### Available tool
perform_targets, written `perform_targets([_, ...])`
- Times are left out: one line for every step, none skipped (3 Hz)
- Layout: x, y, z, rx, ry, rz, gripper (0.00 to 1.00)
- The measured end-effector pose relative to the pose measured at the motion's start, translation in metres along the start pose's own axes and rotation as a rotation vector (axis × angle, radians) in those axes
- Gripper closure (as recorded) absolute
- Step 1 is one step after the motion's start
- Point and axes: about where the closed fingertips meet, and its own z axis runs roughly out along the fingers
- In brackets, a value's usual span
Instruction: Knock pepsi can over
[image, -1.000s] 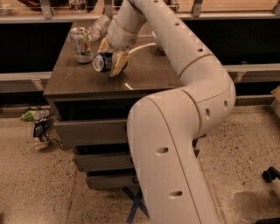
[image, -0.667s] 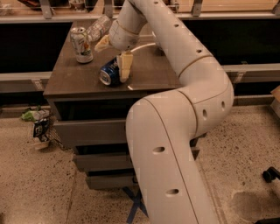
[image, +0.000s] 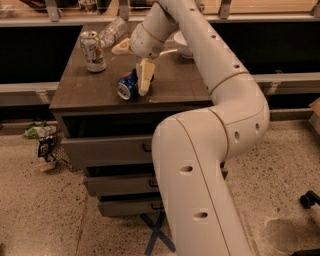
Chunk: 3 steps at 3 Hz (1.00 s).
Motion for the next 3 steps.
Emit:
perform_targets([0.006, 0.004, -0.015, 0.053, -0.107, 0.114, 0.0])
perform_targets([0.026, 0.014, -0.054, 0.159, -0.213, 0.233, 0.0])
perform_targets([0.052, 0.022, -0.118, 0.331, -0.268, 0.347, 0.0])
